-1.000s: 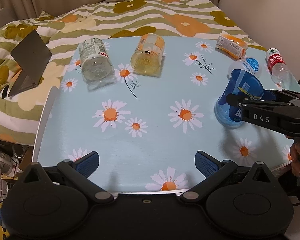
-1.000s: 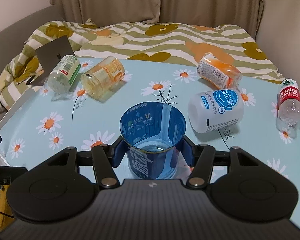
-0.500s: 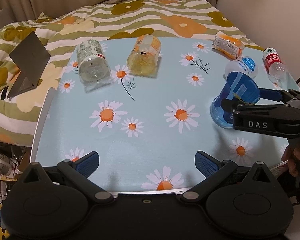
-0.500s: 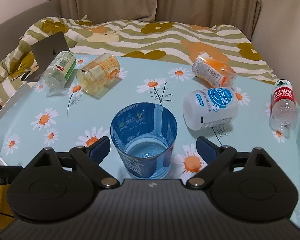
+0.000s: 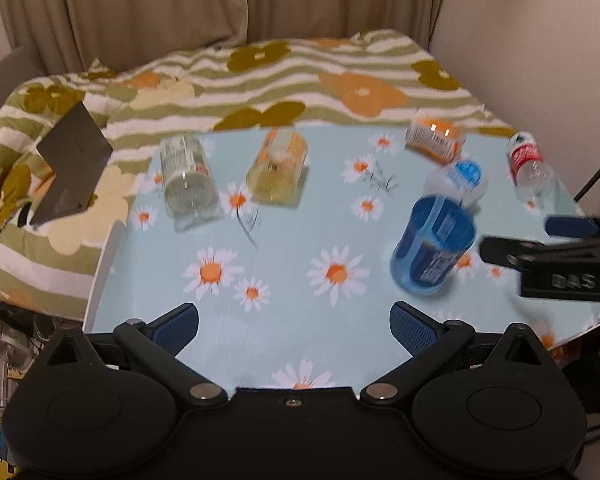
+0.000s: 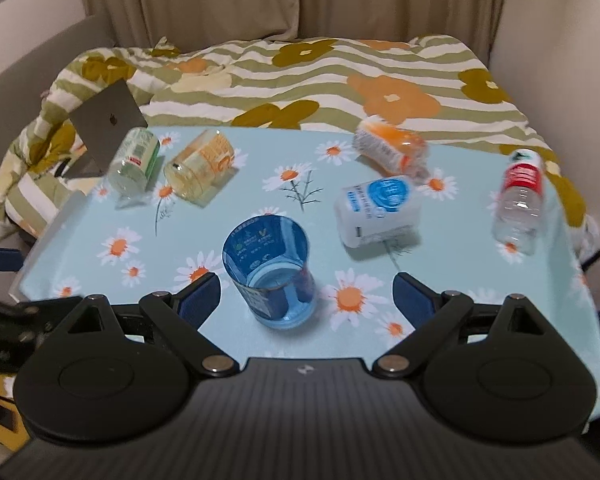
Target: Flip cup upright
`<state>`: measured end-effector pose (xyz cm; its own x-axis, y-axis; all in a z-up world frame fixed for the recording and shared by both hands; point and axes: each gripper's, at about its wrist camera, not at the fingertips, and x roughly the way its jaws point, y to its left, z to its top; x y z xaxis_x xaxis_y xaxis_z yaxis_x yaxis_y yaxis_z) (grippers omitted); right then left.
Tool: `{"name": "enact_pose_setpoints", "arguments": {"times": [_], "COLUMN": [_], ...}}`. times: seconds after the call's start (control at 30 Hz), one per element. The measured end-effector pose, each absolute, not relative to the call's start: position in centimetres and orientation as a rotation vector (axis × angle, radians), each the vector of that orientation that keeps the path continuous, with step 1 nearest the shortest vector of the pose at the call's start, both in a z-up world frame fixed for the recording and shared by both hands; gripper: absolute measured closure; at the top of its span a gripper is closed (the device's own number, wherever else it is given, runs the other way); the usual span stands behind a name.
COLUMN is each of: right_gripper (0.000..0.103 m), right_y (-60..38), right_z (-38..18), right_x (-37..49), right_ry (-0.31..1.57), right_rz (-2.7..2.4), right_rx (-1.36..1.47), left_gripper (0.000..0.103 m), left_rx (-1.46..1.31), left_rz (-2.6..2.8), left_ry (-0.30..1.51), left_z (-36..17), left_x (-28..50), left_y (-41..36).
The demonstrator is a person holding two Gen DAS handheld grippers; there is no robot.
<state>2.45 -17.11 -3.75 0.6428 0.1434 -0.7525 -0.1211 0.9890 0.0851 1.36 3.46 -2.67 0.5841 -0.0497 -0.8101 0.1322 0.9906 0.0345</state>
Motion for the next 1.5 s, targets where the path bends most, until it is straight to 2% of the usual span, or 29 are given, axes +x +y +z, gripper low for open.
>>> {"name": "enact_pose_setpoints", "arguments": {"times": [0.33, 1.5], "right_gripper": [0.000, 0.000], "right_y": [-21.7, -22.7], "right_z": [0.7, 0.4], "right_x": [-1.0, -1.4], "right_ry": [0.860, 0.864], "right_rz": [0.043, -0.013], "right_rx": [0.020, 0.057], "left_gripper": [0.000, 0.000], "left_rx": [0.028, 0.091], "left_rz": [-0.106, -0.046], "left_ry": [0.842, 0.768], "left_z": [0.0, 0.9], "left_x": [0.7, -0.3], "left_y": [1.3, 1.1]}}
